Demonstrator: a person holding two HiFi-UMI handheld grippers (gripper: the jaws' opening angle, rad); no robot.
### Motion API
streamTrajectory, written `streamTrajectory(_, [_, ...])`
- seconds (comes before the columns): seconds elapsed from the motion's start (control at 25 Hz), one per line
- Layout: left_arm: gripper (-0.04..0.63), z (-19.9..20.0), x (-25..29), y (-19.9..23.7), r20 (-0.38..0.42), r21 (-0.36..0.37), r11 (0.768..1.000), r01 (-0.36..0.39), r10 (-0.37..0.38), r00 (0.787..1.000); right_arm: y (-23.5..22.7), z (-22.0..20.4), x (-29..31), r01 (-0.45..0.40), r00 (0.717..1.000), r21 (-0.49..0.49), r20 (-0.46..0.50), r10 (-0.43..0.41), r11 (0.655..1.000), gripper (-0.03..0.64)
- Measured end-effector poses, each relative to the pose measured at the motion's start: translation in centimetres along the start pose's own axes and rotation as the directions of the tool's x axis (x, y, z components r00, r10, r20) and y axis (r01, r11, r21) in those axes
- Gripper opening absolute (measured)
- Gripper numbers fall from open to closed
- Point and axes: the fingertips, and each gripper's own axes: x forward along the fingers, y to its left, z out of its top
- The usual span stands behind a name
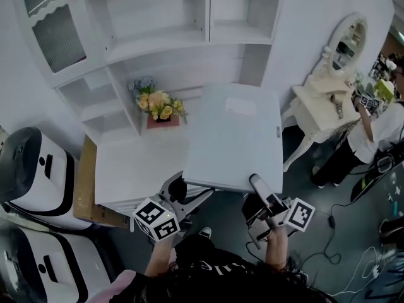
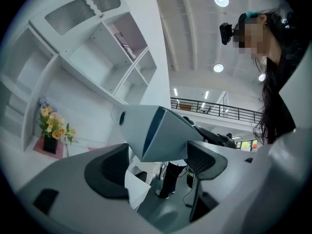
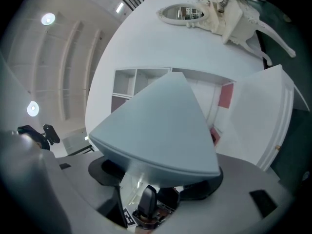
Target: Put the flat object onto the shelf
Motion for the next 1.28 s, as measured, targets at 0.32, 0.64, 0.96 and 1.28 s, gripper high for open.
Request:
streamTrajectory(0.32, [0.385,4.8,3.6,5.2,0.090,-0.002,0.998,0.066,-0.066,0.994,0.3,3.7,6.1,-0.023,0.999,-0.063,0.031,0.025,0.998,0.305])
streamTrajectory(0.64, [0.385,7.1,7.7,7.4,0.116,-0.004,0.987,0.161,-0.159,0.980,0.5,7.2,8.4,-0.024,0.995,-0.117,0.090,0.035,0.993,0.305])
streamTrajectory(0.96, [0.385,9.0,11.2,8.4,0.105,0.049,0.976,0.214,-0.218,0.970,0.6,10.6,9.9,-0.037,0.991,-0.129,0.125,0.053,0.991,0.305])
streamTrajectory(1.28, [0.385,11.7,14.3,8.5,0.148,0.096,0.972,0.216,-0.228,0.962,1.7,14.6,11.7,-0.096,0.989,-0.157,0.096,0.112,0.983,0.305])
